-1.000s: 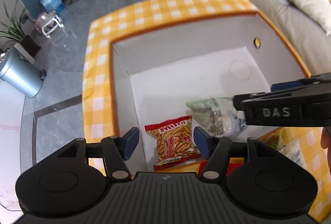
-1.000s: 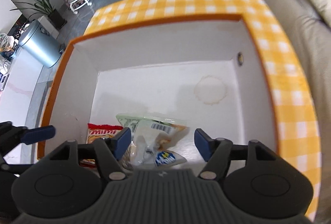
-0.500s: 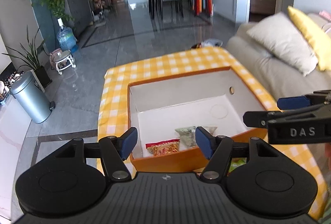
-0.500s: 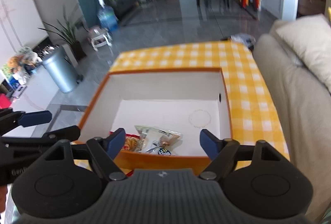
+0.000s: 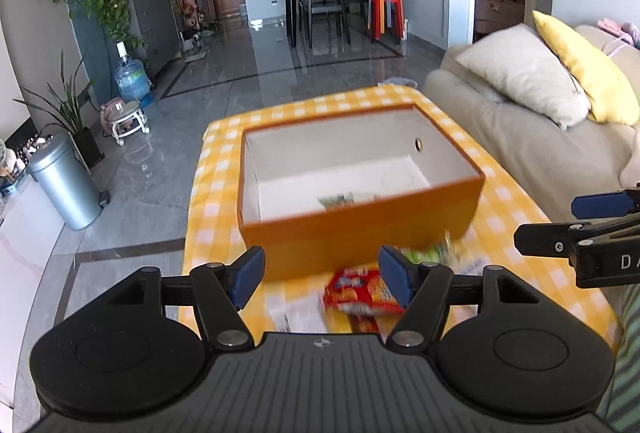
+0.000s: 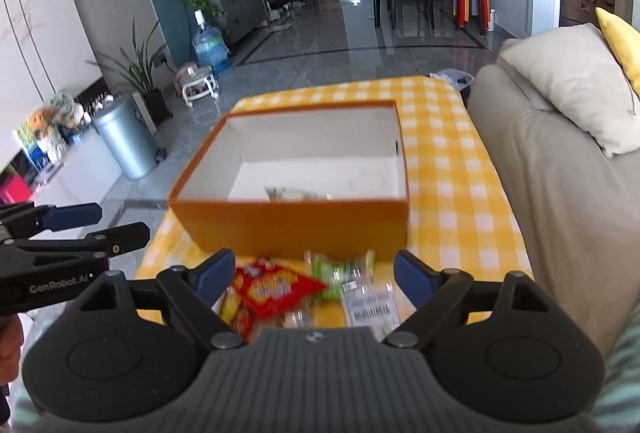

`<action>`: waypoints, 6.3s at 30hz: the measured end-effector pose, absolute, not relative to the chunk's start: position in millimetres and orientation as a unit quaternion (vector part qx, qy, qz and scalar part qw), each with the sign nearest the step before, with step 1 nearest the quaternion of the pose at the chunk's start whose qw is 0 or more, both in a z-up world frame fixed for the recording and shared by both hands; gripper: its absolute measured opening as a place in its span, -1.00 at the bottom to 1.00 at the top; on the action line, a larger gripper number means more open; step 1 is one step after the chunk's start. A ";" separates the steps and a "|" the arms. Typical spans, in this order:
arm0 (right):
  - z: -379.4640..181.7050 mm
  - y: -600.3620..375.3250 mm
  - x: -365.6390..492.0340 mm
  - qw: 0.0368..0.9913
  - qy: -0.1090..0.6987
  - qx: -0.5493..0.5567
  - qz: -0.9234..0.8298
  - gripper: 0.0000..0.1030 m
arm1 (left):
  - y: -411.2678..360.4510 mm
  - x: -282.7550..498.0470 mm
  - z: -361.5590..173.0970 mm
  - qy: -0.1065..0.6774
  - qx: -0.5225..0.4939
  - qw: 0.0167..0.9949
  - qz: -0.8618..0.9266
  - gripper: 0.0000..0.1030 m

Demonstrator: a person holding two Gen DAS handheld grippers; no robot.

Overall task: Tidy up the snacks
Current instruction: 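Move both tools back toward the remaining snacks, then grasp the brown wafer bar with the left tool while the right tool grasps the hawthorn ball pack, then carry both snacks into the orange box and open both tools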

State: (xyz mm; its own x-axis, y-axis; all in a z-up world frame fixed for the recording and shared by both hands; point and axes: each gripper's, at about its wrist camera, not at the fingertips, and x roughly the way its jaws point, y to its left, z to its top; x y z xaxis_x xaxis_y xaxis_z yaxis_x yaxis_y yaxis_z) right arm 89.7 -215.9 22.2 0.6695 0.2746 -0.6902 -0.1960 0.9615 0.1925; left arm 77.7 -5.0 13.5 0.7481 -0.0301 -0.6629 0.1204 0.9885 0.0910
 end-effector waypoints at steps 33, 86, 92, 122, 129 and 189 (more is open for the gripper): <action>-83.3 -225.9 92.7 0.859 0.500 0.008 0.112 0.12 | -12.4 88.0 -79.7 0.494 -0.005 0.866 -0.079 0.18; -123.1 -209.2 145.9 0.869 0.477 -0.052 0.121 0.11 | -12.0 124.7 -106.1 0.513 0.005 0.857 -0.049 -0.52; -106.0 -209.2 131.8 0.878 0.462 -0.053 0.118 0.11 | -9.8 111.3 -90.1 0.503 -0.001 0.863 -0.043 -0.52; -20.5 -211.5 108.8 0.906 0.404 -0.019 0.125 0.11 | -9.5 98.7 12.7 0.374 0.010 0.924 -0.074 -0.52; 6.1 -201.8 132.6 0.917 0.373 -0.024 0.140 0.11 | -9.8 129.2 33.4 0.345 0.022 0.935 -0.080 -0.52; -101.4 -114.0 348.7 0.806 0.555 -0.172 0.114 0.13 | 4.8 313.9 -89.3 0.545 0.092 0.832 -0.037 -0.52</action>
State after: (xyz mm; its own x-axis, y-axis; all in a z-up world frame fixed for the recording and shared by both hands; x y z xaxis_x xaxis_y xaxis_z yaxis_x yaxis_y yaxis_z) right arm 348.7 -114.0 -101.4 0.3589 -0.0063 -0.9334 -0.3741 0.9152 -0.1501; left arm 313.9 4.8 -89.3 0.4029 0.0396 -0.9144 0.1617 0.9803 0.1137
